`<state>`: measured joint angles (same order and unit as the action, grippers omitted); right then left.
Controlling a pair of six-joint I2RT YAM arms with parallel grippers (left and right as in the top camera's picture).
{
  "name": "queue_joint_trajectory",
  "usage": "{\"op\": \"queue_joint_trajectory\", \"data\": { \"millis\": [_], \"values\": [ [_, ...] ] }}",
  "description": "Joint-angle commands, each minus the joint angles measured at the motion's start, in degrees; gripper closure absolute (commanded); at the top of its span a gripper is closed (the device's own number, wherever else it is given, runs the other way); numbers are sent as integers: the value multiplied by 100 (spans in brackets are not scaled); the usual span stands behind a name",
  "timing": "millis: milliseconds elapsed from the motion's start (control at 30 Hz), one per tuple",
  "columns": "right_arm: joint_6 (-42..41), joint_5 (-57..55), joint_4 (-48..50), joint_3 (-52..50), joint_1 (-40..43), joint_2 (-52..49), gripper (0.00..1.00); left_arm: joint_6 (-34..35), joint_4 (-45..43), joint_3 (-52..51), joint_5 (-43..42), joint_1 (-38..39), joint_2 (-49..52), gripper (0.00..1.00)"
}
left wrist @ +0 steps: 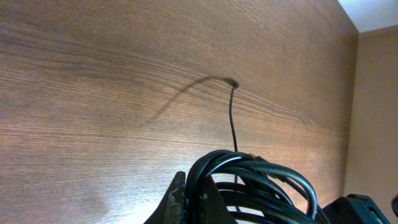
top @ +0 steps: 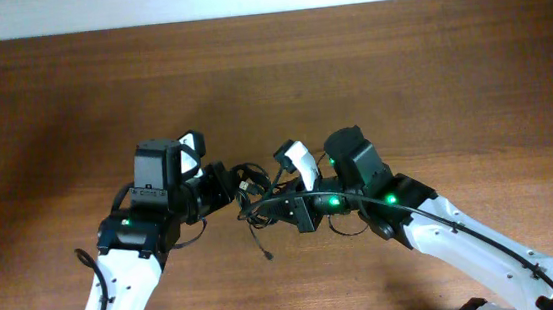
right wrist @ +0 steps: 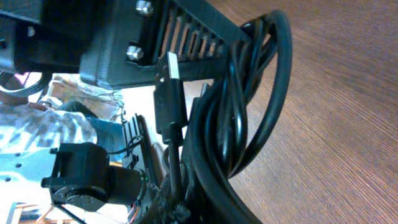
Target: Untangle cables
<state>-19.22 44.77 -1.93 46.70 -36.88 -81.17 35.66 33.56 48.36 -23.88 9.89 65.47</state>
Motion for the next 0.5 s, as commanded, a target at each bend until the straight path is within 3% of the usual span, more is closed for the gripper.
{"op": "queue_joint_trajectory", "data": {
  "millis": [0, 100, 233, 367, 433, 467],
  "values": [
    [400, 1781, 529, -61, -160, 175, 96, 249, 81, 107, 1012, -356, 59, 100],
    [369, 1766, 1108, -61, 7, 175, 96, 247, 688, 107, 973, -356, 59, 100],
    [-367, 1394, 1134, -61, 942, 173, 95, 247, 763, 107, -114, -356, 57, 100],
    [-1003, 293, 984, -61, 1043, 166, 83, 249, 299, 107, -852, -356, 57, 100],
    [-1003, -197, 466, -61, 1032, 166, 66, 251, -125, 107, -994, -356, 57, 100],
    [-1003, -511, 129, -61, 1032, 166, 65, 249, -302, 107, -946, -356, 57, 100]
  ]
}}
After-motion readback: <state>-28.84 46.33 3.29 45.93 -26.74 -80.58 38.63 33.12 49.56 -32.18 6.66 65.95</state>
